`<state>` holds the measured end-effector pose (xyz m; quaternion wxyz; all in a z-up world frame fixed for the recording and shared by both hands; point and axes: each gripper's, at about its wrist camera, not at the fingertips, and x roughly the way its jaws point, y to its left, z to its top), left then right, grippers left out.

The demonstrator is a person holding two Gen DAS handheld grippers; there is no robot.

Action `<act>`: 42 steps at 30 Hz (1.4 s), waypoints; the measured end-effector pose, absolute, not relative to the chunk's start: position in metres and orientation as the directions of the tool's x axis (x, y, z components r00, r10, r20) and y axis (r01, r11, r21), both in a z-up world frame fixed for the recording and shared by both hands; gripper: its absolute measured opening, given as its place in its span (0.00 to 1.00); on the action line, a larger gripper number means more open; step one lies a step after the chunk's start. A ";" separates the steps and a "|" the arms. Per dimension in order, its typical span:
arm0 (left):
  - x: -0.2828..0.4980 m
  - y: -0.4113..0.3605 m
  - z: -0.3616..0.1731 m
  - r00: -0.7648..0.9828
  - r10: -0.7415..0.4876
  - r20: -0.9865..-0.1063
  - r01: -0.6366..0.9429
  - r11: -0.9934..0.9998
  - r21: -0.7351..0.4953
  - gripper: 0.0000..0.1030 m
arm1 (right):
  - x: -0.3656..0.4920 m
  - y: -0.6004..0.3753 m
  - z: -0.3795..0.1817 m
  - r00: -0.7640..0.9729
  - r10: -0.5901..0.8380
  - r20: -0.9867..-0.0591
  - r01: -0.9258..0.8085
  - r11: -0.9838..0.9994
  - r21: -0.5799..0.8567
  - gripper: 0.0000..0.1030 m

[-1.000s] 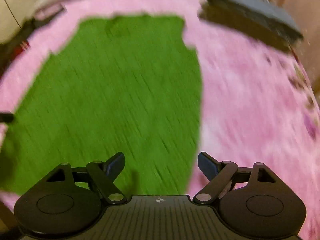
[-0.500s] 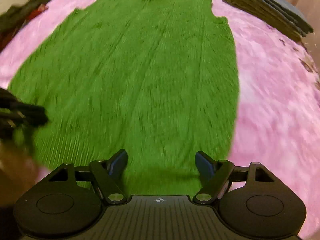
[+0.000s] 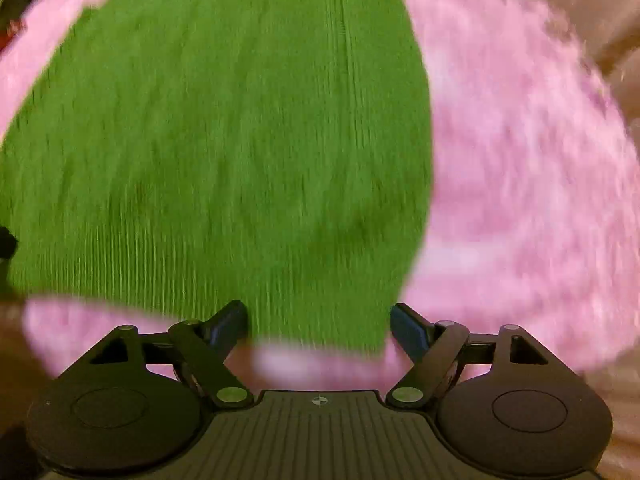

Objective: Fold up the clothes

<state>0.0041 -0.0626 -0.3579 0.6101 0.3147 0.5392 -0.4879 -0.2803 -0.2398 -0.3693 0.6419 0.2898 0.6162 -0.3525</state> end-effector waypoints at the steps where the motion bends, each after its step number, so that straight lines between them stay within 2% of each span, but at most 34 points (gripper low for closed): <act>1: 0.006 -0.059 -0.353 -0.069 -0.226 -0.972 0.922 0.358 -0.149 0.12 | -0.285 -0.238 -0.369 -0.048 -0.057 -0.997 0.808 0.585 -0.072 0.76; 3: 0.011 -0.056 -0.339 -0.081 -0.192 -0.978 0.894 0.421 -0.156 0.12 | -0.292 -0.237 -0.356 -0.064 -0.038 -0.997 0.807 0.586 -0.074 0.76; 6: 0.010 -0.064 -0.301 -0.004 -0.186 -0.983 0.882 0.463 -0.091 0.18 | -0.294 -0.247 -0.317 0.008 -0.058 -0.998 0.813 0.582 -0.027 0.76; 10: -0.002 -0.083 -0.238 0.100 -0.275 -0.956 0.858 0.510 -0.057 0.32 | -0.285 -0.270 -0.258 0.123 -0.125 -0.985 0.784 0.621 0.019 0.76; 13: -0.030 -0.097 -0.199 0.172 -0.324 -0.930 0.844 0.535 -0.031 0.36 | -0.275 -0.286 -0.220 0.211 -0.178 -0.961 0.750 0.660 0.043 0.77; 15: -0.050 -0.096 -0.178 0.211 -0.344 -0.915 0.831 0.556 -0.017 0.37 | -0.281 -0.290 -0.198 0.262 -0.177 -0.949 0.731 0.679 0.075 0.80; 16: -0.062 -0.093 -0.170 0.228 -0.351 -0.908 0.823 0.568 -0.012 0.37 | -0.286 -0.290 -0.189 0.283 -0.174 -0.943 0.718 0.691 0.088 0.91; 17: -0.074 -0.088 -0.162 0.242 -0.350 -0.905 0.811 0.585 -0.009 0.38 | -0.292 -0.287 -0.180 0.300 -0.172 -0.938 0.704 0.704 0.096 0.94; 19: -0.097 -0.077 -0.150 0.261 -0.344 -0.902 0.791 0.612 -0.005 0.39 | -0.304 -0.280 -0.167 0.331 -0.172 -0.928 0.668 0.737 0.102 0.94; 31: -0.198 -0.028 -0.113 0.371 -0.321 -0.871 0.704 0.710 0.038 0.48 | -0.371 -0.243 -0.139 0.404 -0.117 -0.907 0.525 0.842 0.125 0.94; 34: -0.211 -0.025 -0.105 0.397 -0.321 -0.860 0.699 0.713 0.056 0.55 | -0.382 -0.241 -0.134 0.415 -0.125 -0.901 0.512 0.851 0.118 0.94; 42: -0.237 -0.021 -0.100 0.416 -0.301 -0.858 0.699 0.709 0.091 0.55 | -0.405 -0.241 -0.132 0.410 -0.108 -0.906 0.526 0.839 0.138 0.94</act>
